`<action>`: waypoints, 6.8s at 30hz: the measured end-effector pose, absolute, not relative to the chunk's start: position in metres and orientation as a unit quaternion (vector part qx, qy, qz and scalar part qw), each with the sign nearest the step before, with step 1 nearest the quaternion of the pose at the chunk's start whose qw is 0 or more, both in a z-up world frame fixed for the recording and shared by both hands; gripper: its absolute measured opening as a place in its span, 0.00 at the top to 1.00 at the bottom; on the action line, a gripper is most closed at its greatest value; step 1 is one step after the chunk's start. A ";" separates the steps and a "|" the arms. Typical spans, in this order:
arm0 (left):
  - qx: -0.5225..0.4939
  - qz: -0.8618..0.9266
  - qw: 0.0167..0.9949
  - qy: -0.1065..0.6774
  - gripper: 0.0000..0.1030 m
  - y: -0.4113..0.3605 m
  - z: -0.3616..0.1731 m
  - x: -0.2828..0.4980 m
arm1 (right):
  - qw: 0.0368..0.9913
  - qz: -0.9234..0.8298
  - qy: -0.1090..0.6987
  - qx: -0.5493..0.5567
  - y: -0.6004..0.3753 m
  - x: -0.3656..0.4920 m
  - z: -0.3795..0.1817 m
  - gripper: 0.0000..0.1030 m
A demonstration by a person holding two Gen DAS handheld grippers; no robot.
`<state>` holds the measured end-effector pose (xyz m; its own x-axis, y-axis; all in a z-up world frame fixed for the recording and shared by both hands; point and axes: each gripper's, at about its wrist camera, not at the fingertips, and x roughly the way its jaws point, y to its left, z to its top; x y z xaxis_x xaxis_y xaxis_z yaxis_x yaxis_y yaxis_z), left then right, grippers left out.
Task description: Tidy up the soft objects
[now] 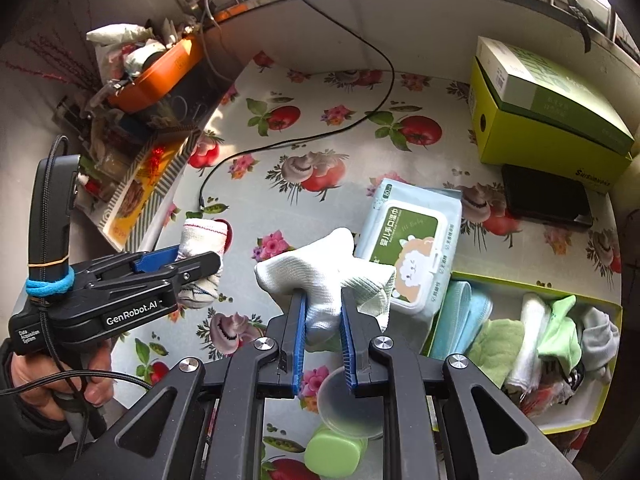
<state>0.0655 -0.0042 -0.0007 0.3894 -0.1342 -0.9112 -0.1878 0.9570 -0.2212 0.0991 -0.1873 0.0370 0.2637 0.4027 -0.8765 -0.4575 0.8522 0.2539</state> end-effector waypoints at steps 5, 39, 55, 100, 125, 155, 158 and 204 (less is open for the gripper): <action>-0.136 0.000 0.824 0.549 0.57 -0.022 0.010 0.058 | 0.798 0.266 0.541 -0.010 -0.205 0.087 0.038 0.85; -0.064 -0.095 0.821 0.559 0.57 -0.136 0.037 0.058 | 0.825 0.182 0.530 0.075 -0.336 0.053 0.036 0.85; -0.041 -0.123 0.818 0.560 0.57 -0.180 0.041 0.068 | 0.835 0.115 0.525 0.116 -0.412 0.054 0.028 0.85; 0.014 -0.235 0.773 0.590 0.57 -0.284 0.010 0.116 | 0.822 0.049 0.550 0.140 -0.485 0.080 -0.018 0.62; -0.009 -0.303 0.725 0.618 0.51 -0.359 -0.033 0.151 | 0.821 0.043 0.545 0.163 -0.496 0.064 -0.016 0.61; 0.015 -0.244 0.788 0.566 0.50 -0.278 0.021 0.109 | 0.826 0.092 0.547 0.097 -0.416 0.056 0.017 0.61; 0.017 -0.236 0.794 0.560 0.50 -0.269 0.024 0.103 | 0.825 0.094 0.551 0.087 -0.405 0.052 0.018 0.61; 0.047 -0.177 0.817 0.547 0.50 -0.181 0.012 0.040 | 0.816 0.101 0.568 0.014 -0.306 0.008 0.015 0.50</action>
